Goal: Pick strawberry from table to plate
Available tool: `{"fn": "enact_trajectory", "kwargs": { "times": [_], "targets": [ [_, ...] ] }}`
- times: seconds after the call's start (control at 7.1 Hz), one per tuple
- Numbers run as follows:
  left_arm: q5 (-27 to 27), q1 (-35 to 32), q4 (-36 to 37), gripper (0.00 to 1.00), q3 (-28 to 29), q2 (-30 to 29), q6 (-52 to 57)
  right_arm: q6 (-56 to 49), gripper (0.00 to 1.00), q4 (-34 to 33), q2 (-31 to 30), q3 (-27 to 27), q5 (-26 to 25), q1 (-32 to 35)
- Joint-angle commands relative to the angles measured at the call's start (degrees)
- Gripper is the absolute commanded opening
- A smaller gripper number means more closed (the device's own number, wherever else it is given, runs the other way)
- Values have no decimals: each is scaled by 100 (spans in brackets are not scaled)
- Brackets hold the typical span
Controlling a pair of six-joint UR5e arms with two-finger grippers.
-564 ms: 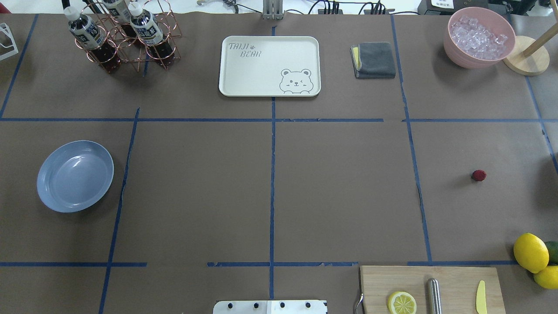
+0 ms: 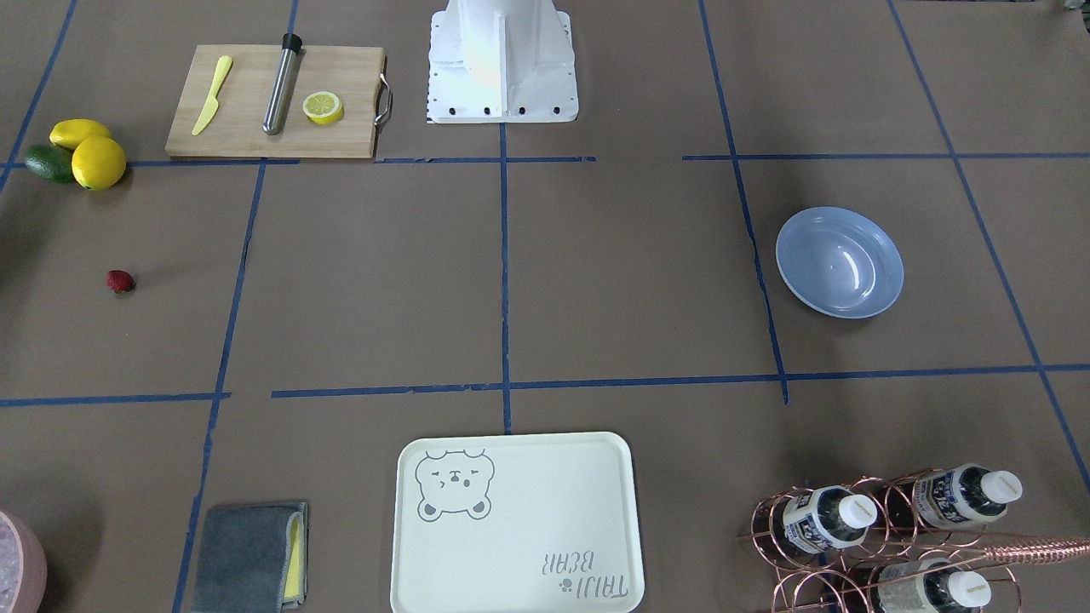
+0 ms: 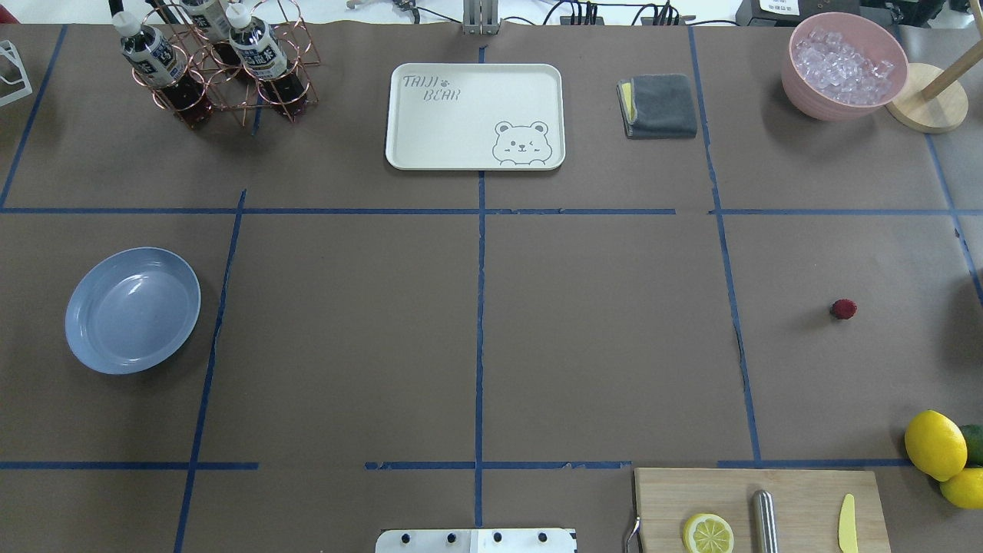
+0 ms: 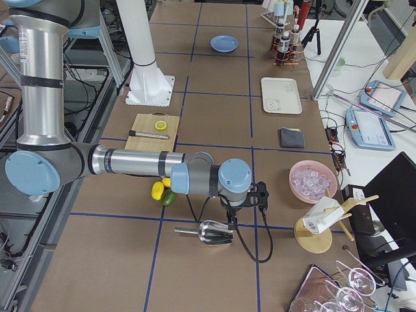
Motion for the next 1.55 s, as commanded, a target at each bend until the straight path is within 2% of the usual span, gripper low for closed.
{"fn": "enact_trajectory", "kwargs": {
  "times": [0.0,0.14,0.28,0.56,0.7,0.99,1.13,1.41],
  "targets": [
    [-48,320,-340,100,-12,30,-255,4,100,0,7,1,-2,0],
    [-48,671,-892,100,-20,92,-980,13,100,9,59,36,-3,0],
    [-48,1109,-1924,100,-29,510,-1683,4,100,9,103,36,-29,-9],
    [13,2110,-4313,100,5,1144,-3875,4,100,9,60,-34,-11,-17],
    [127,2516,-4725,100,15,1190,-4575,21,100,9,42,-95,6,-18],
    [1090,3421,-5097,96,15,1156,-5509,21,100,218,24,-87,15,-18],
    [1390,3599,-5098,87,32,1121,-5600,30,100,394,-2,-113,6,-18],
    [1587,3794,-5072,83,76,1016,-5619,623,100,439,68,-78,33,-26]
  ]
}}
